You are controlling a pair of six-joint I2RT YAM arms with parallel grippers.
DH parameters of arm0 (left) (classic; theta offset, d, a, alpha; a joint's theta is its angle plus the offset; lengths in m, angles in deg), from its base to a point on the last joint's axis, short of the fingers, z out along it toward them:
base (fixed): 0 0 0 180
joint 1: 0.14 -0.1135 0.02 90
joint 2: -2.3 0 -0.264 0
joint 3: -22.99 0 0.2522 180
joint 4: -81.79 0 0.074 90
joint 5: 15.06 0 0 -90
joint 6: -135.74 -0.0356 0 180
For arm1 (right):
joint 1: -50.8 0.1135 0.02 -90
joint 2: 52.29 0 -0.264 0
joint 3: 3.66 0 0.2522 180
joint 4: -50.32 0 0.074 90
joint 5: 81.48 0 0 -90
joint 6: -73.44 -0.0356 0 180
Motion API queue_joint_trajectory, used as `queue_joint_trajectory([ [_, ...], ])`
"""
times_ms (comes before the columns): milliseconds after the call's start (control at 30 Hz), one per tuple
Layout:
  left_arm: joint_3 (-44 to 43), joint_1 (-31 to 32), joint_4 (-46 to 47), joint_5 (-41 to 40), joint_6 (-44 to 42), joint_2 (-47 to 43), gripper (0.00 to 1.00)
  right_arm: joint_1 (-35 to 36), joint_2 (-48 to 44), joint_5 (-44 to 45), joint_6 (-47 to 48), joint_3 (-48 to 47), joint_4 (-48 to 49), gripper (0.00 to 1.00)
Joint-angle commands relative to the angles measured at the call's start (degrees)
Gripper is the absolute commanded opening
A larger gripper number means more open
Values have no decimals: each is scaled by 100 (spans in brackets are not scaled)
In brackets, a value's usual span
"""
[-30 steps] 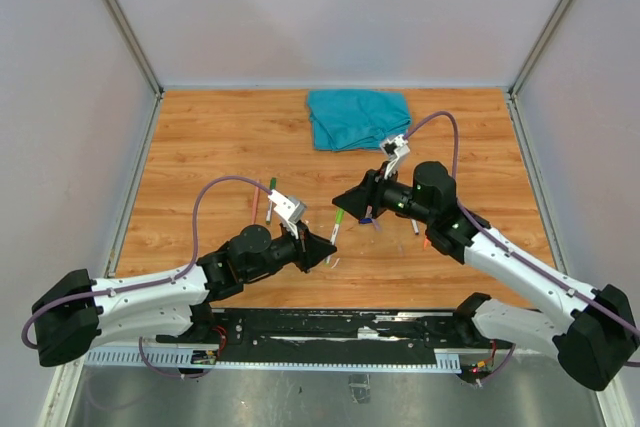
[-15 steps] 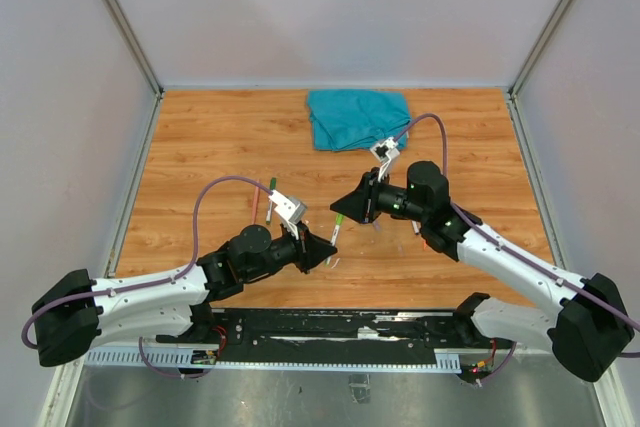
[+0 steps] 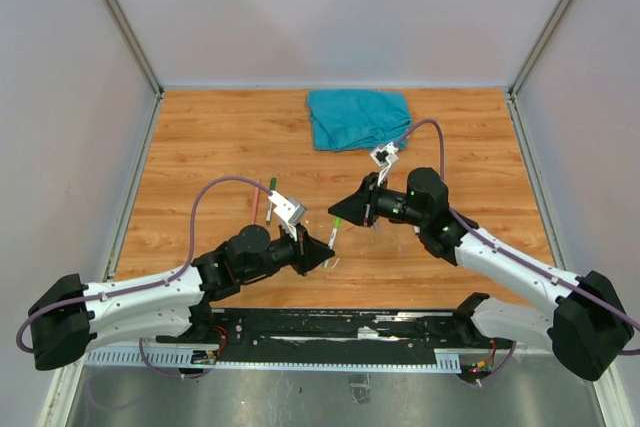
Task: Insert the pens into the pen caps
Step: Press the pen cap onto the pen.
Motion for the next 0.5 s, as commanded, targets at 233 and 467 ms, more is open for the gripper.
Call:
queue_joint_trajectory([
  [233, -738, 30, -133, -268, 71, -669, 1, 745, -46, -93, 315, 420, 96, 1],
  [467, -976, 25, -335, -412, 104, -1070, 1, 1036, -34, 7, 323, 667, 57, 1],
])
